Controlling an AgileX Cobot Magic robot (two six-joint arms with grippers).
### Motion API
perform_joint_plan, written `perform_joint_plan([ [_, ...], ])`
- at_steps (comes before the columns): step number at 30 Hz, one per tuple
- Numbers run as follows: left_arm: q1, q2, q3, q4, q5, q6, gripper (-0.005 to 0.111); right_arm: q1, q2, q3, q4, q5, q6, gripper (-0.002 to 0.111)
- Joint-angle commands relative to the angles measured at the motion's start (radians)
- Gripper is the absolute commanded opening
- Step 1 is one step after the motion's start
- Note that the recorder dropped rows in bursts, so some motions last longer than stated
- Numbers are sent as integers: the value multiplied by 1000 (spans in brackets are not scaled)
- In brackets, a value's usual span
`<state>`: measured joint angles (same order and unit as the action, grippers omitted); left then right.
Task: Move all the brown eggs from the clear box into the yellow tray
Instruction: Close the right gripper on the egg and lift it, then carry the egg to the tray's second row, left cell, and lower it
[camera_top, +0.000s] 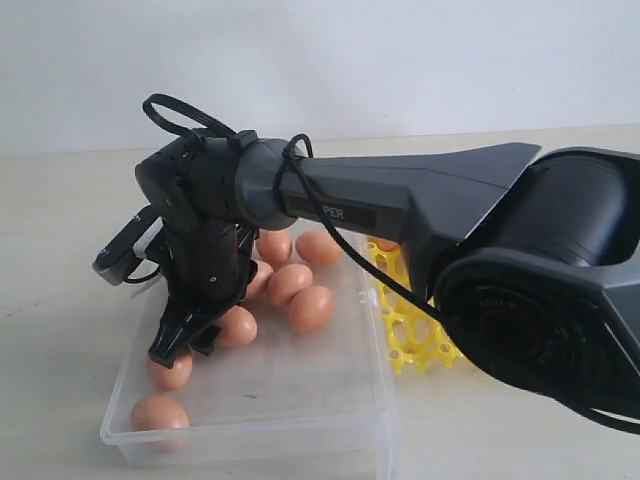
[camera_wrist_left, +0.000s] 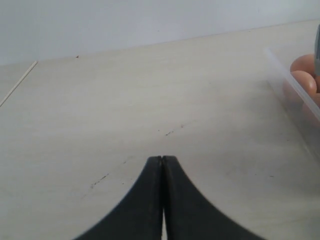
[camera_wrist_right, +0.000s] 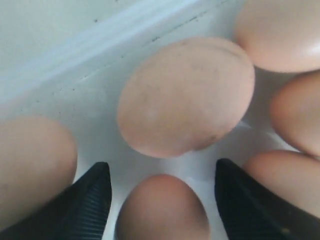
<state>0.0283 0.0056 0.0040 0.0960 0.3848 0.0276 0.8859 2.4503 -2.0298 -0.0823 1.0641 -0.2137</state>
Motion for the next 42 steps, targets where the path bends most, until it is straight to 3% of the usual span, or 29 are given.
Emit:
perform_joint_plan([
  [1,2,-6,-4,-1,-6,-5,0,-2,-6,-2,-6,26,-4,59],
  [5,2,-6,-4,-1,-6,-5,0,-2,-6,-2,0,28,0,48],
  [7,2,-6,-4,-1,-6,-5,0,-2,-6,-2,0,32,15,34],
  [10,2,-6,-4,-1,-6,-5,0,-2,-6,-2,4,40,31,4],
  [11,2,-6,-4,-1,-6,-5,0,-2,-8,-2,4,41,31,0],
  [19,2,-6,-4,-1,-6,-5,0,-1,-116,-2,172,38,-51,0],
  [26,2,-6,-4,-1,-6,-5,0,10,-326,135,189,-202,-49,0],
  [33,2,-6,-4,-1,-6,-5,0,-32,-727,664,195,-725,-49,0],
  [38,2,-6,-4,-1,-6,-5,0,-198,-990,1174,435,-1281,-101,0],
  [40,2,-6,-4,-1,-6,-5,0,-308,-1004,1253,466,-1308,-99,0],
  [42,2,-6,-4,-1,-6,-5,0,-391,-977,1265,464,-1225,-66,0],
])
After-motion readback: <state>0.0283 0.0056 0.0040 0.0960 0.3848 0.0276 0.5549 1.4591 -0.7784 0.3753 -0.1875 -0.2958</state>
